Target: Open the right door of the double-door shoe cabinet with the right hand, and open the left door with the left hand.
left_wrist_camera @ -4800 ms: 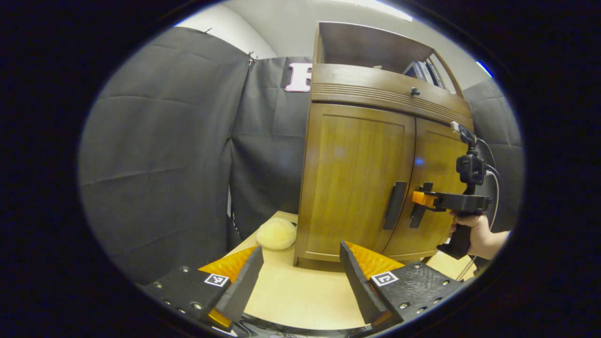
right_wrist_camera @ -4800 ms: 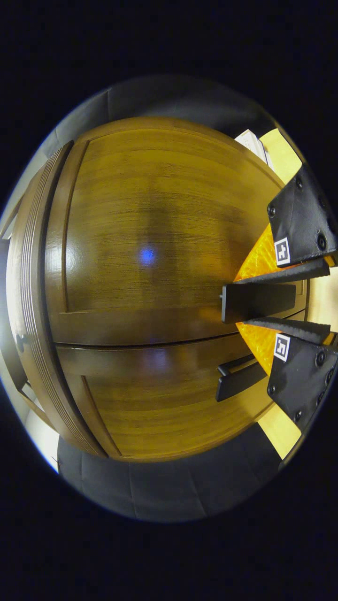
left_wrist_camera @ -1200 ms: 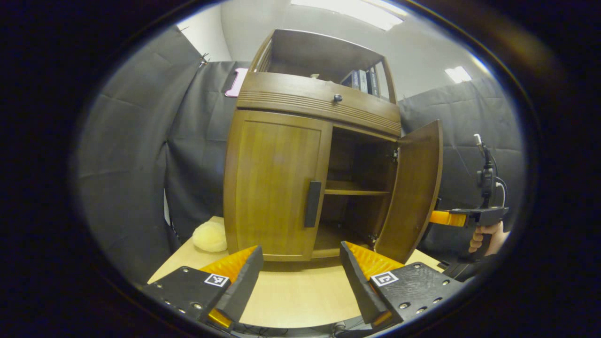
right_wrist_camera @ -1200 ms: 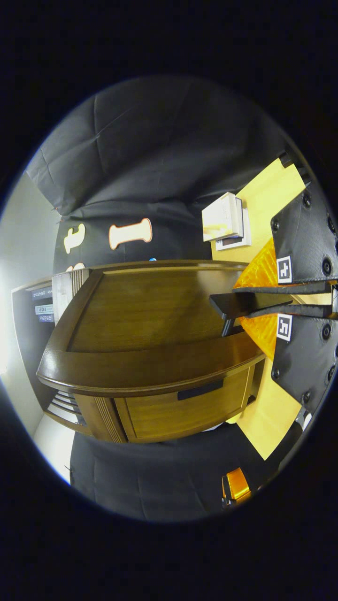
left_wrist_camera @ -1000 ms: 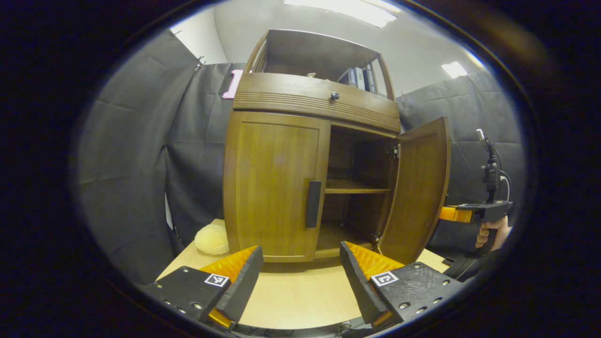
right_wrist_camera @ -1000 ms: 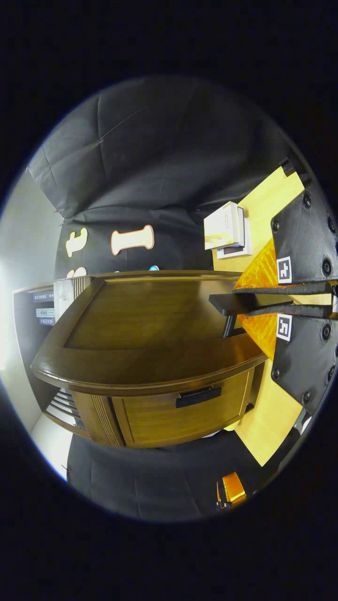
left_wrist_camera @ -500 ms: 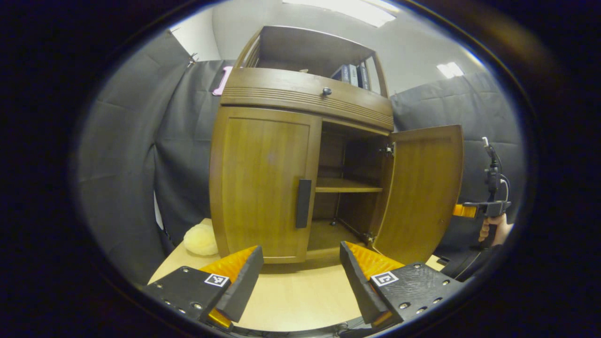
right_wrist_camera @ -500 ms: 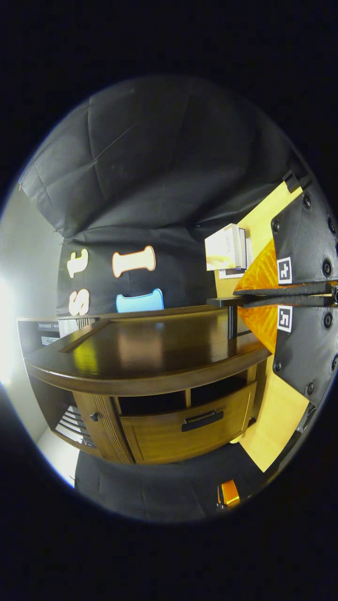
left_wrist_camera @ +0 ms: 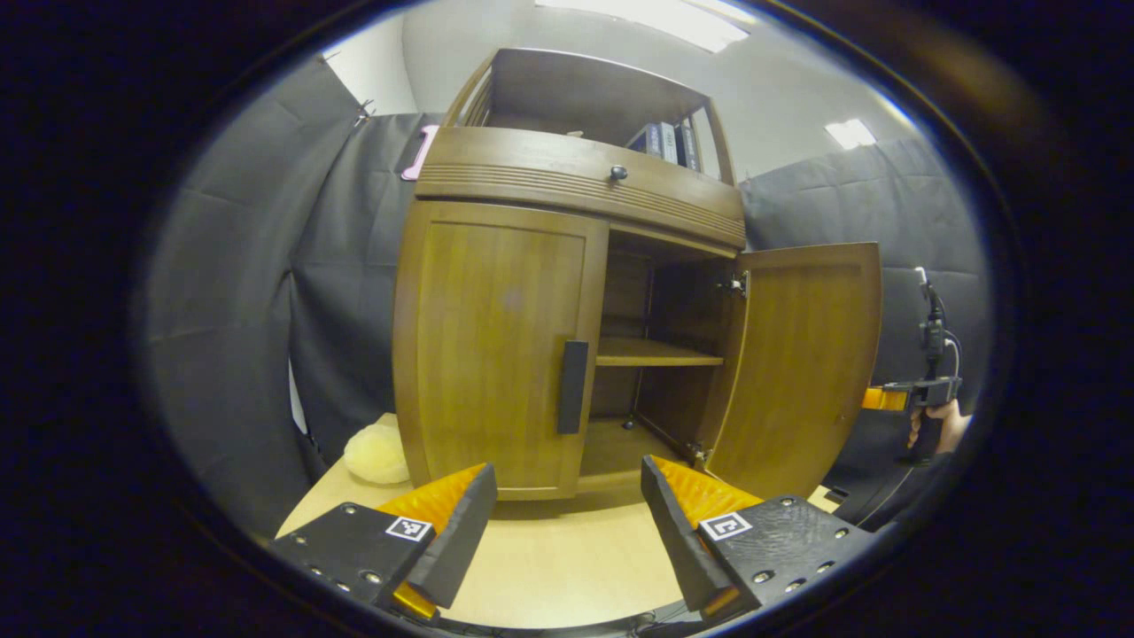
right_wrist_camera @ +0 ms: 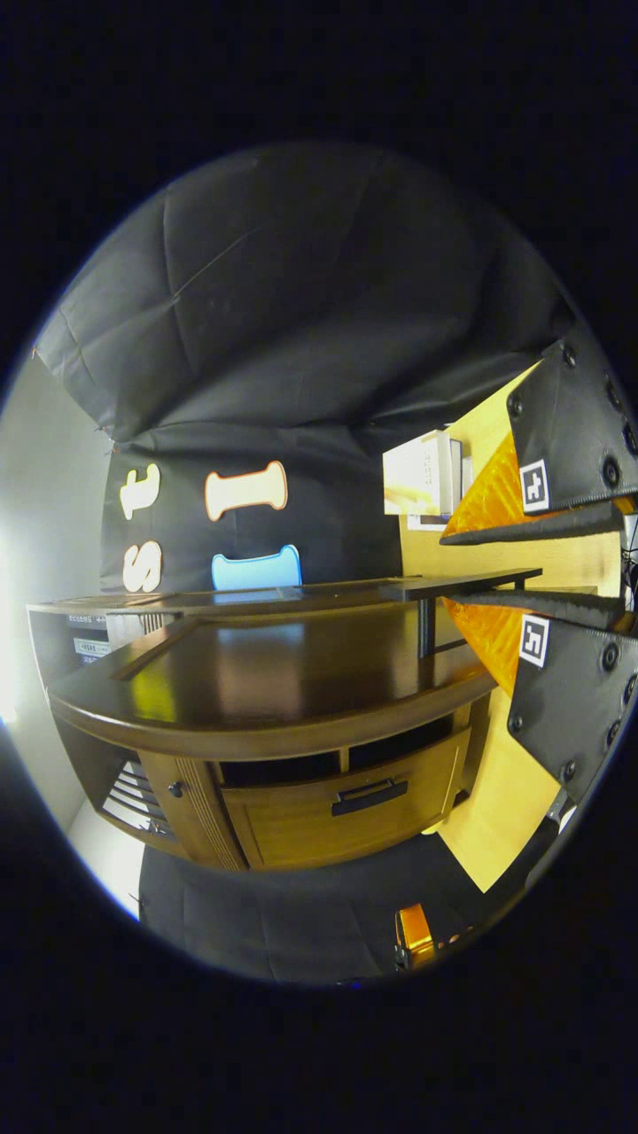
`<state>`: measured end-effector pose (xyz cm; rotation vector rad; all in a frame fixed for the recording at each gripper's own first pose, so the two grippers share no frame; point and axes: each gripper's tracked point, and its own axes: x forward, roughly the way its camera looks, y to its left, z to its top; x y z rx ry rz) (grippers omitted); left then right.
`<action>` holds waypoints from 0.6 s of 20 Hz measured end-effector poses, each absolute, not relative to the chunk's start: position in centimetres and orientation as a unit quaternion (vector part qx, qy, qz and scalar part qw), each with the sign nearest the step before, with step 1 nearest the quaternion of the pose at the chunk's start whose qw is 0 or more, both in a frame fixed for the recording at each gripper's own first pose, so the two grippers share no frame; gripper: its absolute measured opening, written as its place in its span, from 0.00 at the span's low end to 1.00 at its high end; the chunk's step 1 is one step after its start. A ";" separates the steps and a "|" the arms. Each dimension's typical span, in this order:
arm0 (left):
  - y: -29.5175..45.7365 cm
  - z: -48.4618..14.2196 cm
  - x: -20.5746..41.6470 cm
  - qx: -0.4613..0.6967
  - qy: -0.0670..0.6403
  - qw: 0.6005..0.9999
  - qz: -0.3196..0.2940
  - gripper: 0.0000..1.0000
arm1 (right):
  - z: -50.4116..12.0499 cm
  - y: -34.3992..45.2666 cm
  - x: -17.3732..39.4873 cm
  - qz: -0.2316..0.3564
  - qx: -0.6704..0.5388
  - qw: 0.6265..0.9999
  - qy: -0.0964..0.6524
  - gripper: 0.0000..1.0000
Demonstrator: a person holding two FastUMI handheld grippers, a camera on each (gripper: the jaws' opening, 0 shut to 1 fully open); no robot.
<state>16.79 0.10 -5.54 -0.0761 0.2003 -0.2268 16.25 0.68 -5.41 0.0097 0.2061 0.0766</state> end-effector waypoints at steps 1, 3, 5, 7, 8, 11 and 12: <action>0.2 -5.6 16.8 -0.038 0.100 0.988 -0.111 0.93 | -5.6 -0.2 16.2 0.024 0.009 0.994 0.105 0.31; 0.6 -5.7 16.7 -0.039 0.101 0.989 -0.105 0.94 | -5.8 -1.7 14.8 -0.002 0.019 0.994 0.110 0.71; 1.0 -5.8 16.6 -0.041 0.102 0.989 -0.102 0.93 | -5.9 -2.9 13.3 -0.023 0.019 0.993 0.114 0.91; 1.4 -5.7 16.7 -0.040 0.099 0.989 -0.098 0.93 | -6.1 -3.0 11.6 -0.034 0.017 0.992 0.119 0.96; 1.5 -5.6 16.9 -0.039 0.097 0.990 -0.095 0.93 | -5.9 -3.0 10.7 -0.040 0.011 0.992 0.119 0.98; 1.8 -5.3 17.5 -0.035 0.092 0.991 -0.087 0.93 | -5.6 -1.7 8.7 -0.051 0.008 0.991 0.123 0.98; 1.9 -5.1 17.9 -0.033 0.091 0.992 -0.083 0.93 | -5.4 -0.8 8.2 -0.052 0.017 0.991 0.123 0.98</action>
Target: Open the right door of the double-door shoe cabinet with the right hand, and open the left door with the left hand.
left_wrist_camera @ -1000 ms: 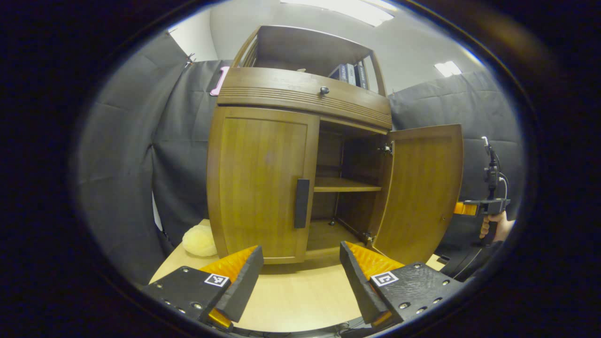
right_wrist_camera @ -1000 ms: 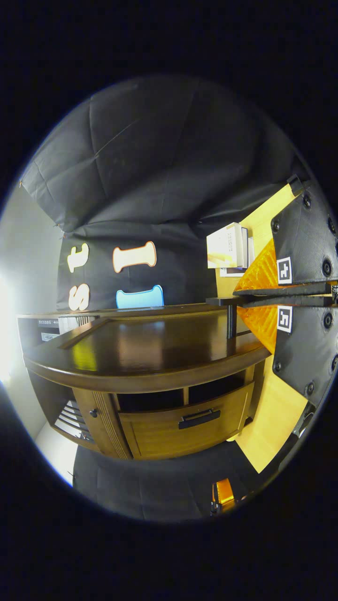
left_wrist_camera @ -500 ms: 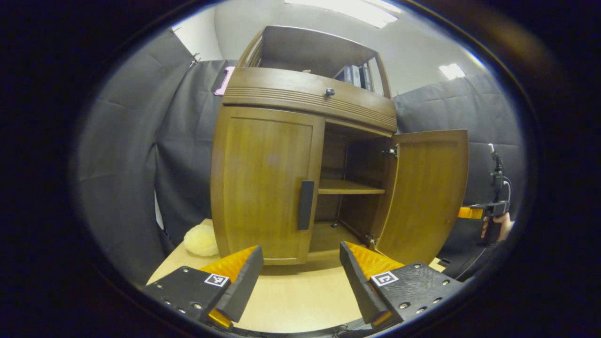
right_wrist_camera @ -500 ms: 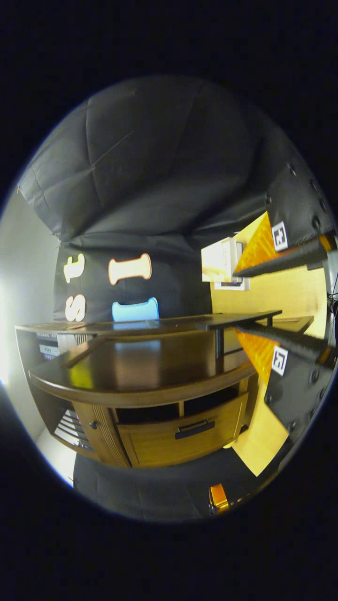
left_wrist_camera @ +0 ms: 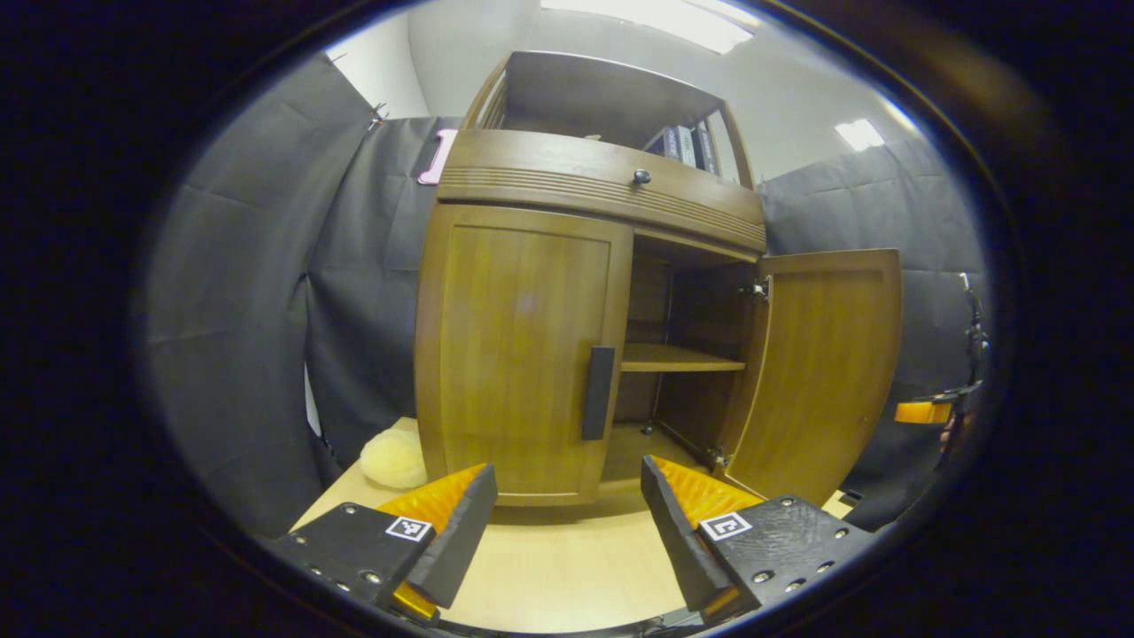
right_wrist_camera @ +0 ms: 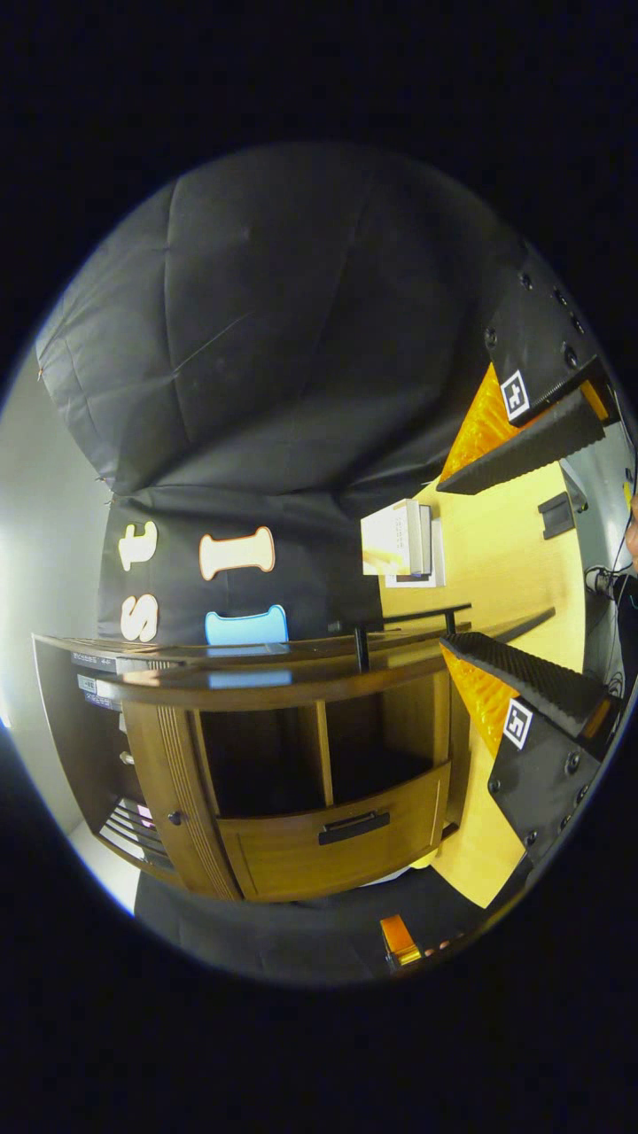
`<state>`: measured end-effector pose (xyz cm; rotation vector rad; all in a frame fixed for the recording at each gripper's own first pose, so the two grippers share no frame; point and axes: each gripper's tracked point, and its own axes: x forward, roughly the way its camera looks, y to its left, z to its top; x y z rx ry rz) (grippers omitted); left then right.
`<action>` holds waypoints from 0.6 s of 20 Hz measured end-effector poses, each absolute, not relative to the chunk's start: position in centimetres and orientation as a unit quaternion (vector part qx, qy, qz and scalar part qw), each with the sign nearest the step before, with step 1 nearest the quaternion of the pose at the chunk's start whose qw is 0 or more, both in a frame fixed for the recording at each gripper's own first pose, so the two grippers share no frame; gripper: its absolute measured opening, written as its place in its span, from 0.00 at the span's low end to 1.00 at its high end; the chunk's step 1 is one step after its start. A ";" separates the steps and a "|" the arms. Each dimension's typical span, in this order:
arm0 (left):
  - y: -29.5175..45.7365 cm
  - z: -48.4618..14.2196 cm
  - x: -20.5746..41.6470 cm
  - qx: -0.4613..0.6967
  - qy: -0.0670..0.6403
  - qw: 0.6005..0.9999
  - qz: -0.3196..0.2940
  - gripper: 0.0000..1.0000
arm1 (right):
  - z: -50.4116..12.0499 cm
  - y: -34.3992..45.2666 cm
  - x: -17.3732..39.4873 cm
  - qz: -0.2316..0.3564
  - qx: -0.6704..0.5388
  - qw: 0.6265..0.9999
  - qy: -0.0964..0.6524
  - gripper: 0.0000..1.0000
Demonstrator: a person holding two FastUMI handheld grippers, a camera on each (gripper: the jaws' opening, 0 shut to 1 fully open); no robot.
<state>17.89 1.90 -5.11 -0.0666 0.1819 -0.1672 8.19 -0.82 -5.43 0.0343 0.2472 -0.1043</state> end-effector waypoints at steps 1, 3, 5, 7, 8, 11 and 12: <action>2.1 -4.8 18.3 -0.031 0.088 0.992 -0.080 0.93 | -5.1 0.7 7.7 -0.043 0.027 0.991 0.120 0.98; 2.1 -4.5 18.9 -0.026 0.080 0.994 -0.071 0.93 | -5.1 3.9 7.2 -0.020 0.035 0.992 0.120 0.98; 2.2 -4.2 20.4 -0.026 0.078 0.995 -0.061 0.93 | -6.1 7.0 6.9 0.011 0.041 0.990 0.133 0.98; 2.0 -3.9 21.6 -0.029 0.075 0.995 -0.054 0.93 | -6.4 9.3 6.9 0.032 0.032 0.990 0.136 0.98; 1.9 -3.6 22.4 -0.030 0.073 0.996 -0.051 0.93 | -6.5 10.1 7.1 0.038 0.023 0.990 0.133 0.98; 1.5 -3.0 24.7 -0.028 0.065 0.996 -0.046 0.93 | -7.3 12.0 8.2 0.046 0.015 0.992 0.119 0.98; 1.3 -2.8 25.6 -0.028 0.063 0.997 -0.045 0.93 | -7.8 12.4 8.8 0.048 0.013 0.991 0.121 0.98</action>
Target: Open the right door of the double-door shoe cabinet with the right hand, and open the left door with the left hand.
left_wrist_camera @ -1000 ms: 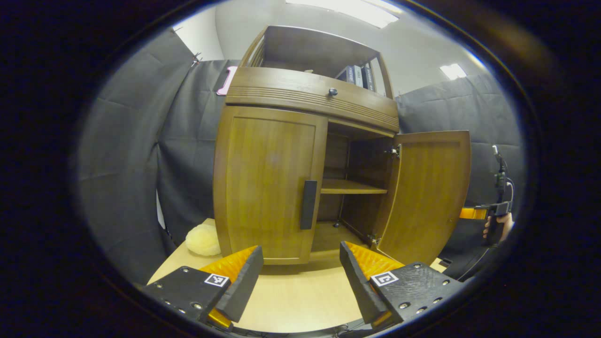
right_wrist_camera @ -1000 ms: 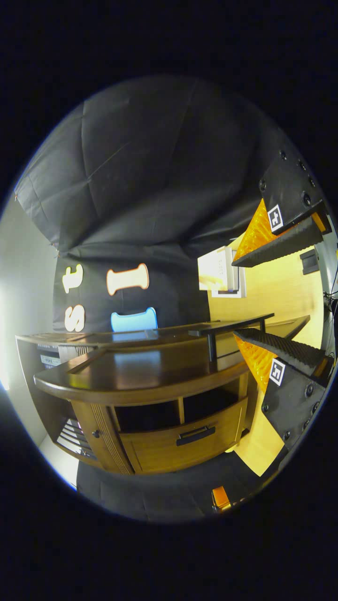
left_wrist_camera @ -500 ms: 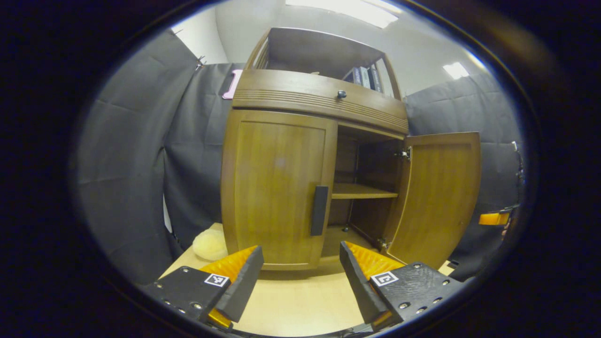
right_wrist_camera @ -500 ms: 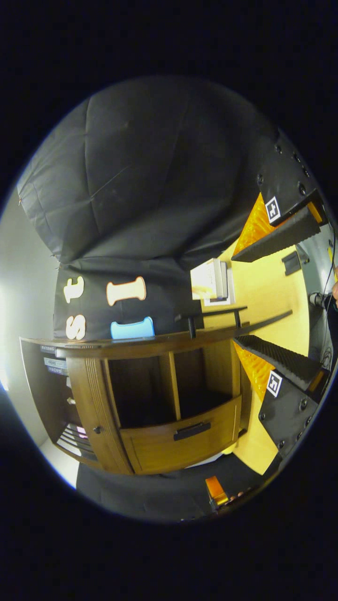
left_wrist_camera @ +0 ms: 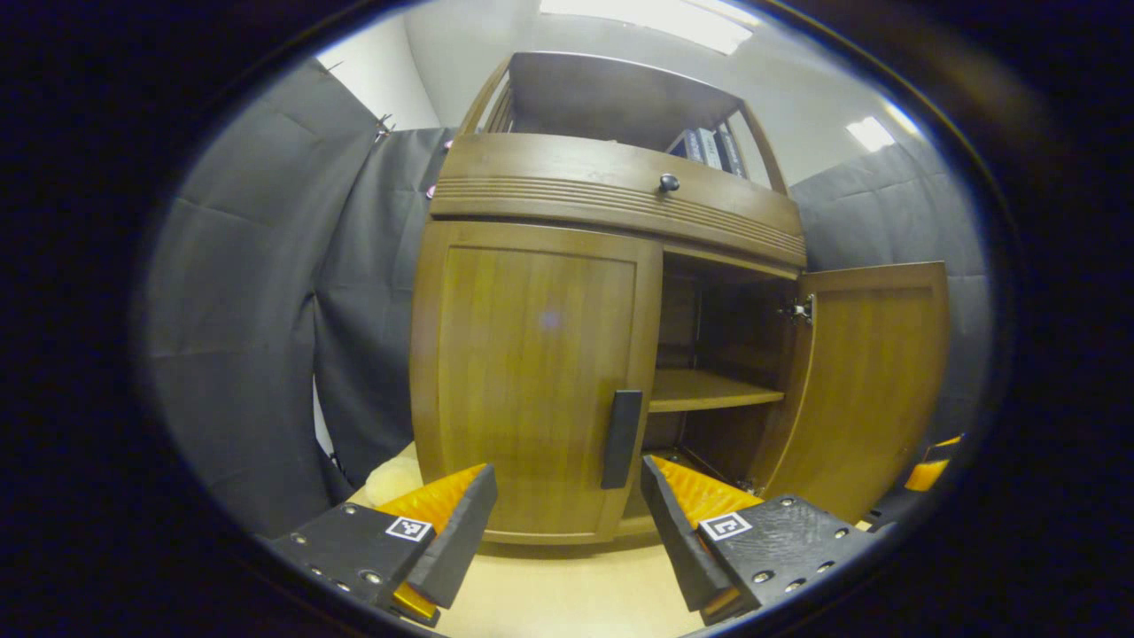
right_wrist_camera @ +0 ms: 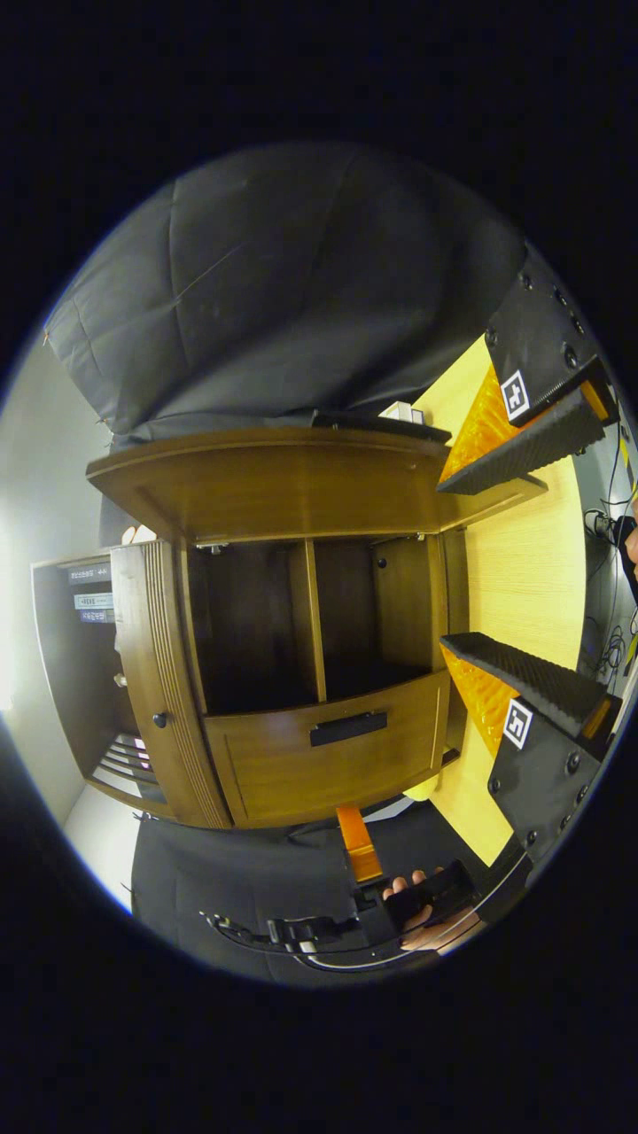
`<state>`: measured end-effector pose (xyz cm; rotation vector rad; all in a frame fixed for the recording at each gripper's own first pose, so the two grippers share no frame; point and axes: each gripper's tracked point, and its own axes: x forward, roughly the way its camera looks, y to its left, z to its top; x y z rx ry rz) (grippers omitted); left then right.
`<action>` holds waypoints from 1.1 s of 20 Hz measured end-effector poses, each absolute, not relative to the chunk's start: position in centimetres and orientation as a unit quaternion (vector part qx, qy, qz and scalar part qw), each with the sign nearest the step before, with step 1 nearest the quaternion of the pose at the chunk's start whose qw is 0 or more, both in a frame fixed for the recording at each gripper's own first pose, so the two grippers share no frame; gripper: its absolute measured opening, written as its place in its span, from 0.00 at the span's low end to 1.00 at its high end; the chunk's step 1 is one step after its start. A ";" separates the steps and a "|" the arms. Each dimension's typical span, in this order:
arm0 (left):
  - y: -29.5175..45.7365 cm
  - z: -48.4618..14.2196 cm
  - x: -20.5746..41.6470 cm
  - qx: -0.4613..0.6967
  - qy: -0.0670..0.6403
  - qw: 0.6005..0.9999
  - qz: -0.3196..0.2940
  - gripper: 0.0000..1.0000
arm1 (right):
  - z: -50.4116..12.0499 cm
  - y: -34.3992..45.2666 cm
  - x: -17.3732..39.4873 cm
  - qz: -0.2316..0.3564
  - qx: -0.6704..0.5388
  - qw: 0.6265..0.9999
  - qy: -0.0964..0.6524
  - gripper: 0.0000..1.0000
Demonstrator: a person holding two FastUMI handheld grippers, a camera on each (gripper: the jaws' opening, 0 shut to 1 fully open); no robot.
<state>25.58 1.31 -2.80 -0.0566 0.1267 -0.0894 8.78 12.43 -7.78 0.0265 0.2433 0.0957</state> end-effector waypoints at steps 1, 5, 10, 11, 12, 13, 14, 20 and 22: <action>1.0 -2.8 26.4 -0.029 0.062 0.997 -0.045 0.93 | -8.0 12.9 9.4 0.049 0.014 0.991 0.121 0.98; -0.8 -2.7 29.6 -0.029 0.058 0.996 -0.053 0.93 | -7.7 14.4 11.7 0.054 0.008 0.992 0.110 0.92; -3.3 -3.6 33.0 -0.027 0.065 0.996 -0.064 0.93 | -8.7 16.4 13.9 0.081 -0.015 0.990 0.118 0.93; -4.0 -4.2 33.6 -0.032 0.067 0.995 -0.074 0.93 | -8.6 16.8 14.3 0.089 -0.016 0.989 0.117 0.93; -4.3 -4.5 34.3 -0.033 0.065 0.994 -0.075 0.93 | -8.6 17.2 14.8 0.097 -0.019 0.988 0.118 0.93; -4.5 -4.7 34.8 -0.031 0.064 0.995 -0.073 0.93 | -8.7 17.5 15.3 0.104 -0.022 0.987 0.118 0.93; -4.5 -5.0 35.2 -0.026 0.065 0.995 -0.070 0.93 | -8.8 17.9 15.7 0.112 -0.025 0.986 0.120 0.93; -4.9 -7.0 38.7 -0.033 0.092 0.995 -0.038 0.85 | -9.8 18.8 17.5 0.137 -0.041 0.980 0.136 0.93; -4.8 -7.5 38.7 -0.044 0.099 0.994 -0.033 0.70 | -10.0 18.7 18.1 0.140 -0.043 0.979 0.140 0.92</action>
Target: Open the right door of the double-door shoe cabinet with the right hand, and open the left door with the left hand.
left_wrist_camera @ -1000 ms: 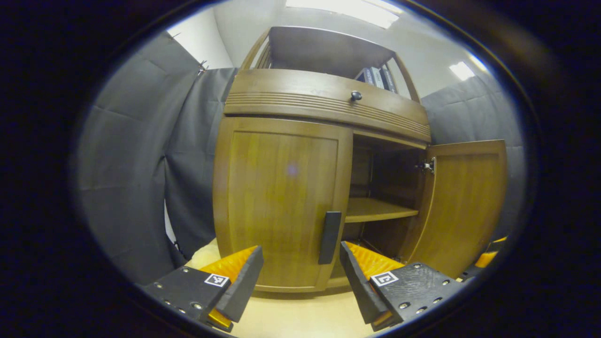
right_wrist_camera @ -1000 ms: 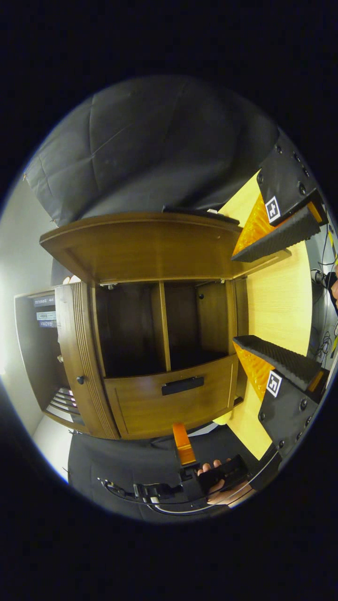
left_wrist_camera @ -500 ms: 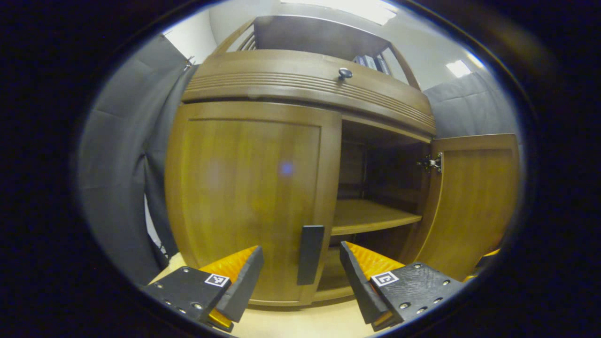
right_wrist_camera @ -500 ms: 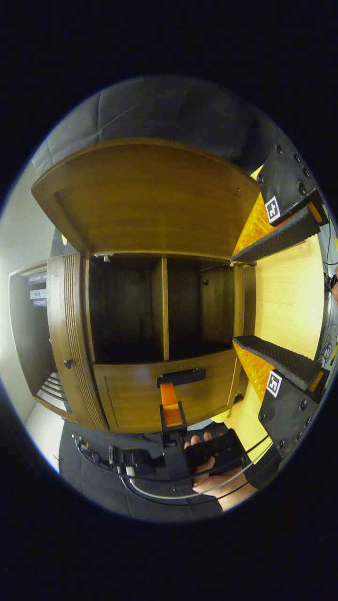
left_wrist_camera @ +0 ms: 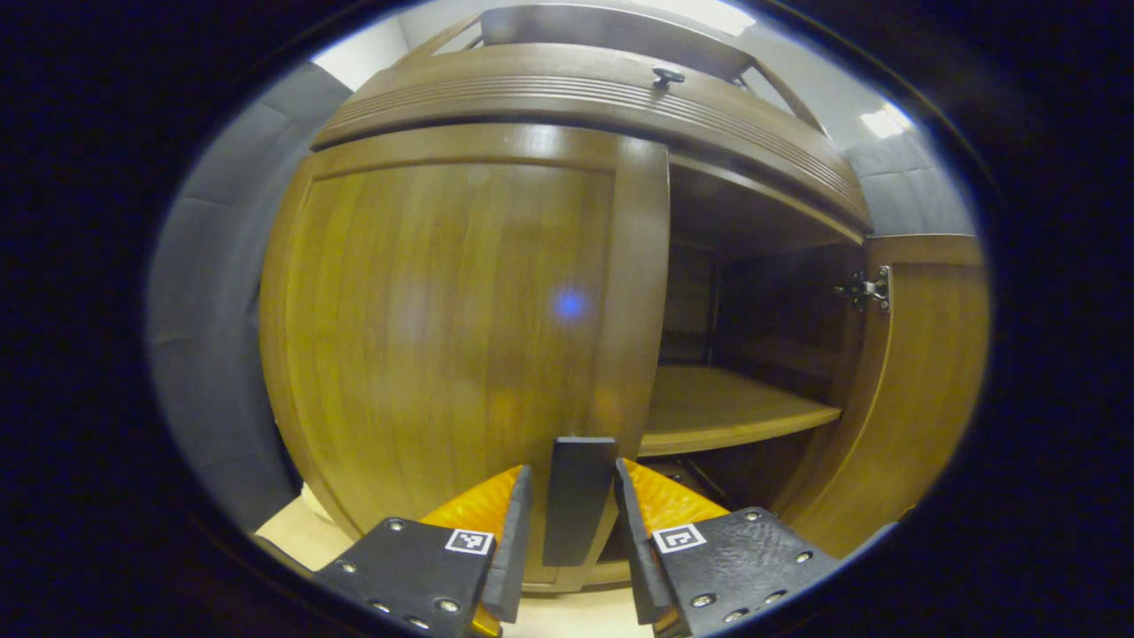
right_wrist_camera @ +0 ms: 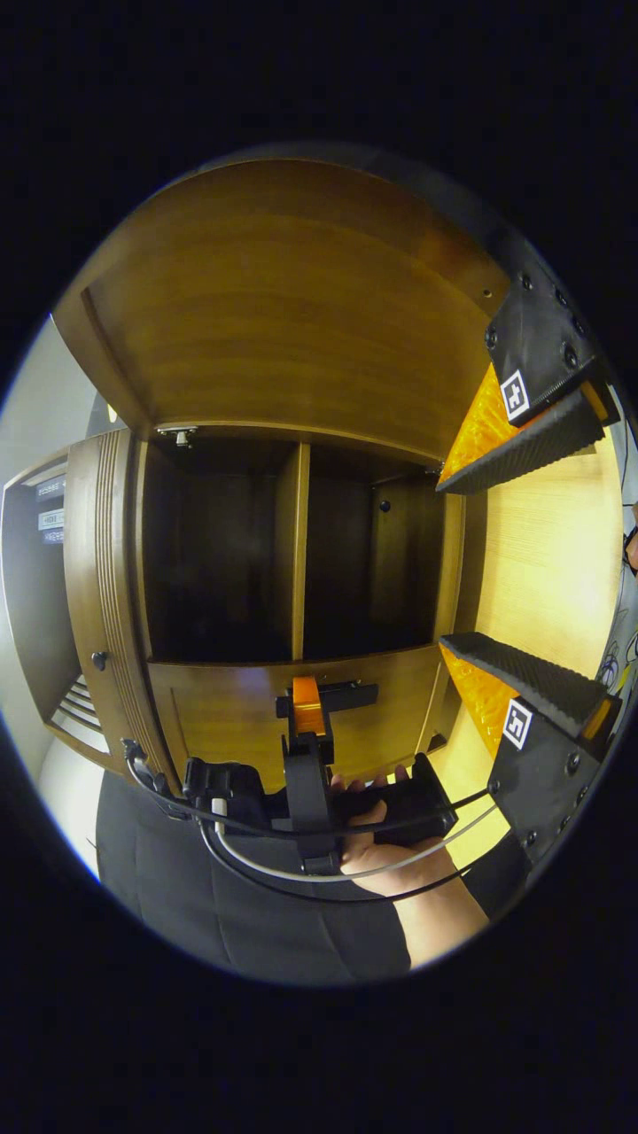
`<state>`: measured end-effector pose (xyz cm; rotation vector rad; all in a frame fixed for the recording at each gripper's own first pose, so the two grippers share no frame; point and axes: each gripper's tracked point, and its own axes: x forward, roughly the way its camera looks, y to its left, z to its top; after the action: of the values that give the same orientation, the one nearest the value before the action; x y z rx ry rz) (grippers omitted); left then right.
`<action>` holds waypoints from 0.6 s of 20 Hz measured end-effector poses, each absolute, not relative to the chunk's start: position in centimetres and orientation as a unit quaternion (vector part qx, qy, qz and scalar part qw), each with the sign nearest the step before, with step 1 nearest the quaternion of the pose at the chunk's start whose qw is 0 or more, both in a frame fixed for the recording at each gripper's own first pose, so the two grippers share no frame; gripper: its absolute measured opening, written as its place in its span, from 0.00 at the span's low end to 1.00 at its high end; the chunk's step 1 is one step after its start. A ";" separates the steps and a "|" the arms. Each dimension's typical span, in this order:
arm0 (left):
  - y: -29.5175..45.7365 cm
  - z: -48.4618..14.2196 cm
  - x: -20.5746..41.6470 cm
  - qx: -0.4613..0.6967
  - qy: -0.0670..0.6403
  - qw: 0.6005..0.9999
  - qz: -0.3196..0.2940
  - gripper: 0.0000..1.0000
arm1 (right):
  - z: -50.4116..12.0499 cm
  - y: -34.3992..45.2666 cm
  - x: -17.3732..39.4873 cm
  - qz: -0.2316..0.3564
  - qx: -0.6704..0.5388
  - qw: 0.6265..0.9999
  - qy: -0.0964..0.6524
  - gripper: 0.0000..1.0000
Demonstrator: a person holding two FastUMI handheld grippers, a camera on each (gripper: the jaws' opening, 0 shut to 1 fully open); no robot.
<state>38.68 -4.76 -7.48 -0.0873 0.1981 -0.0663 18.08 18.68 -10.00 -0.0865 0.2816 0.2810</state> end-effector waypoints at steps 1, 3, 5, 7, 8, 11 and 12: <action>-5.2 -7.6 38.9 -0.050 0.100 0.993 -0.042 0.63 | -10.1 18.7 18.4 0.140 -0.040 0.979 0.142 0.92; -5.2 -7.6 39.2 -0.054 0.096 0.993 -0.036 0.48 | -10.4 18.7 19.2 0.144 -0.034 0.978 0.148 0.93; -5.1 -7.6 39.3 -0.030 0.093 0.995 -0.032 0.34 | -10.9 18.9 19.3 0.146 -0.038 0.976 0.155 0.93; -5.2 -7.8 39.5 -0.016 0.095 0.995 -0.026 0.23 | -11.0 19.0 19.3 0.148 -0.041 0.976 0.154 0.93; -5.4 -7.7 39.8 -0.022 0.092 0.995 -0.023 0.21 | -10.9 19.1 19.2 0.150 -0.041 0.976 0.152 0.93; -5.4 -7.9 39.6 -0.024 0.089 0.995 -0.025 0.11 | -10.8 19.5 18.9 0.151 -0.044 0.976 0.148 0.93; -5.5 -7.7 39.6 -0.026 0.089 0.995 -0.028 0.11 | -10.7 19.6 18.7 0.152 -0.044 0.977 0.146 0.93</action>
<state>39.61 -5.47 -7.74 -0.0520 0.1788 -0.0558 18.73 19.62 -10.73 -0.0892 0.2945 0.3056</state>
